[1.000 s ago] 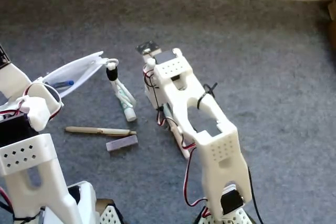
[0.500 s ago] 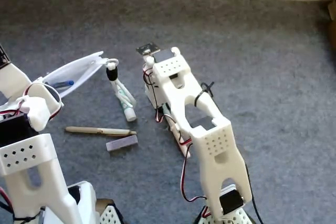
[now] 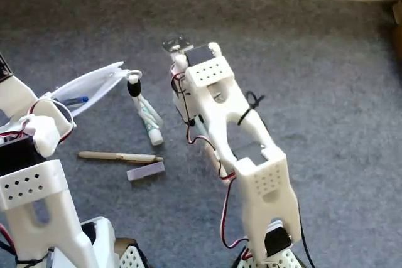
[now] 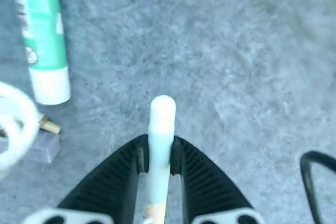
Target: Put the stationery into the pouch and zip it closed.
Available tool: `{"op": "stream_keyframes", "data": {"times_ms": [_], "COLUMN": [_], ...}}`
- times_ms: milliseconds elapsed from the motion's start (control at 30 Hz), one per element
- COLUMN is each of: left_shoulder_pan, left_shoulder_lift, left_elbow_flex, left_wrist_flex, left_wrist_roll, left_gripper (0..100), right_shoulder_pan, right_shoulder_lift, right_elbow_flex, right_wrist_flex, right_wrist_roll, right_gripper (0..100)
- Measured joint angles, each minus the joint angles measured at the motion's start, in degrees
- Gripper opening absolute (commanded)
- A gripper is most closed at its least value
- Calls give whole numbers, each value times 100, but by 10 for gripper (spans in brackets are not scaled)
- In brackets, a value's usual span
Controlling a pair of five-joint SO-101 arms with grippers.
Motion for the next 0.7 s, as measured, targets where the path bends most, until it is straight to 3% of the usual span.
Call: {"op": "stream_keyframes", "data": {"times_ms": [433, 700], "left_shoulder_pan": [404, 492], "left_shoulder_lift": [0, 0], "left_elbow_flex": [0, 0], "left_wrist_flex": [0, 0], "left_wrist_roll": [0, 0], "left_gripper": [6, 6], "right_shoulder_pan": [0, 0], "right_shoulder_lift": [-1125, -2725], "right_elbow_flex": [70, 1635], "right_wrist_flex": [264, -404], "right_wrist_roll": [-105, -123], "right_gripper": [5, 5]}}
